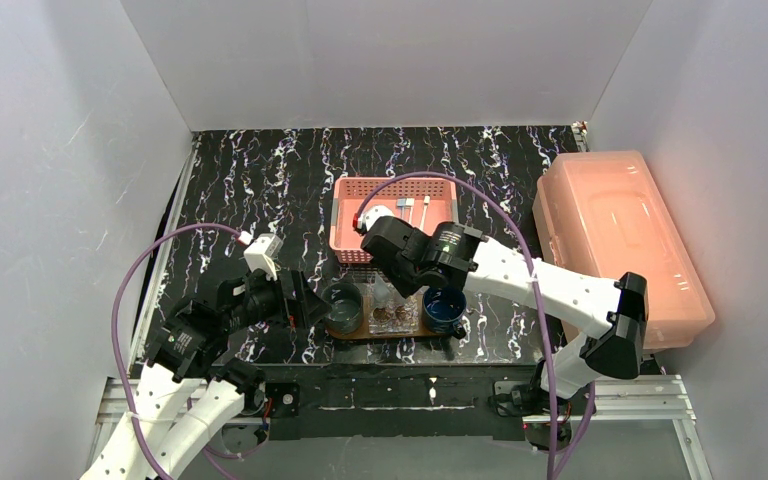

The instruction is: Prepare toiletry sets of a toothbrush and toothpaste on the tray

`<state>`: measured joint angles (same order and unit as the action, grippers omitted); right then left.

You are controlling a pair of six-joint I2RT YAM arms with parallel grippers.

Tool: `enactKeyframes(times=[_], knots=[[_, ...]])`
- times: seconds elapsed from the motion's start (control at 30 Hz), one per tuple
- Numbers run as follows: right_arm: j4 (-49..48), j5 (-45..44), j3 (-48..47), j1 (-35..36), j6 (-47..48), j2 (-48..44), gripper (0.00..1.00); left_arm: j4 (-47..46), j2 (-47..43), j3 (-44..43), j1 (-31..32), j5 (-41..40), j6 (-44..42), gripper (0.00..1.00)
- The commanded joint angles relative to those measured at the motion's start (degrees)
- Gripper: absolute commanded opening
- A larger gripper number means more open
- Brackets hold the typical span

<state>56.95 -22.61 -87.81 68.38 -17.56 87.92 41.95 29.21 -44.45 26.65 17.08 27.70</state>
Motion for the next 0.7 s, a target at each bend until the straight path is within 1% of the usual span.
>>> enactKeyframes(times=[0.0, 0.67], knots=[[-2.72, -0.22, 0.66, -0.42, 0.57, -0.26, 0.01, -0.91, 0.48, 0.50, 0.06, 0.76, -0.46, 0.98], [-5.59, -0.43, 4.02, -0.51, 0.00, 1.19, 0.03, -1.00, 1.05, 0.50, 0.11, 1.02, -0.55, 0.98]])
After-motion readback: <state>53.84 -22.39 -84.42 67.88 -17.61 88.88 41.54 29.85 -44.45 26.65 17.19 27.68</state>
